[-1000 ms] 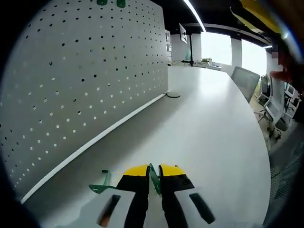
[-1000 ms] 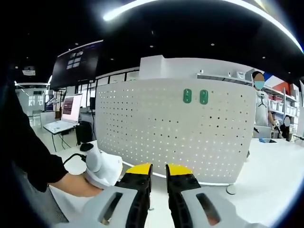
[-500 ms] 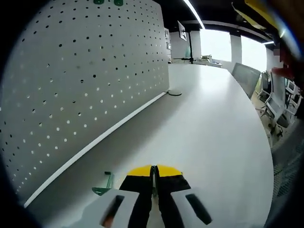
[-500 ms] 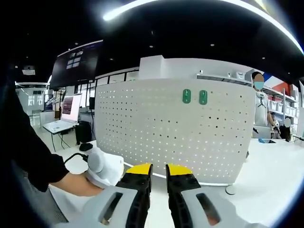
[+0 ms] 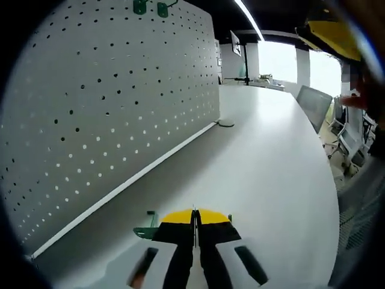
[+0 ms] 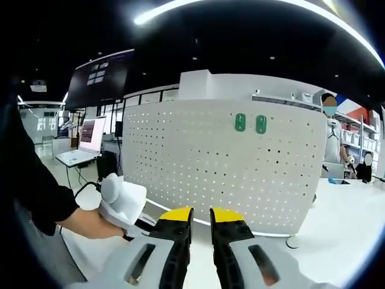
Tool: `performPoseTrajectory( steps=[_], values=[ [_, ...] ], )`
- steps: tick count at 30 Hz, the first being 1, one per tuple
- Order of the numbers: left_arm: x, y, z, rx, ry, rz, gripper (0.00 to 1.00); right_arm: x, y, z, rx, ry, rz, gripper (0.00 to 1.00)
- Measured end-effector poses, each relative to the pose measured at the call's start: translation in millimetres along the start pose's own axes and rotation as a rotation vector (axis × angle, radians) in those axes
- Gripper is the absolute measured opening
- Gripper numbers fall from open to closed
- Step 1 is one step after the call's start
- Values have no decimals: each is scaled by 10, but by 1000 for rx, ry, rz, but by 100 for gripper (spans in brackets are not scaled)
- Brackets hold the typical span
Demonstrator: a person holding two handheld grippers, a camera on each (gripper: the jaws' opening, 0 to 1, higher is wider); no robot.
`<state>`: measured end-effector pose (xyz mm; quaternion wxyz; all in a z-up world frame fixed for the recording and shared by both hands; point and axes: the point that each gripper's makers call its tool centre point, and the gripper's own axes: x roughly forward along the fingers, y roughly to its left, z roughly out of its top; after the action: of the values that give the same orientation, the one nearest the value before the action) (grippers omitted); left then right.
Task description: Insert the hook assembly into the mounting plate slot until the hook locks in place.
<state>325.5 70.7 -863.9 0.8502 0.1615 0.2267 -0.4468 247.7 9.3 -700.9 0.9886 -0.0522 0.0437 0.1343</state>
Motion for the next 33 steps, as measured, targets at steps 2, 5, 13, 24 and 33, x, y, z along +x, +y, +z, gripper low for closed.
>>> performPoseTrajectory(
  steps=[2,5,13,24,33],
  values=[
    [-68,23,12,-16,-11,7,2,2,14,-3,-3,2,4,9],
    [-146,56,14,-33,-22,17,1,10,55,-19,-14,8,15,9],
    [-513,233,103,-111,-91,66,1,37,213,-31,-51,15,66,9],
    [-1076,391,361,-186,-211,105,1,52,436,-58,-96,24,147,9],
    [-1495,382,451,-197,-274,128,1,33,598,-58,-112,20,206,9]
  ],
)
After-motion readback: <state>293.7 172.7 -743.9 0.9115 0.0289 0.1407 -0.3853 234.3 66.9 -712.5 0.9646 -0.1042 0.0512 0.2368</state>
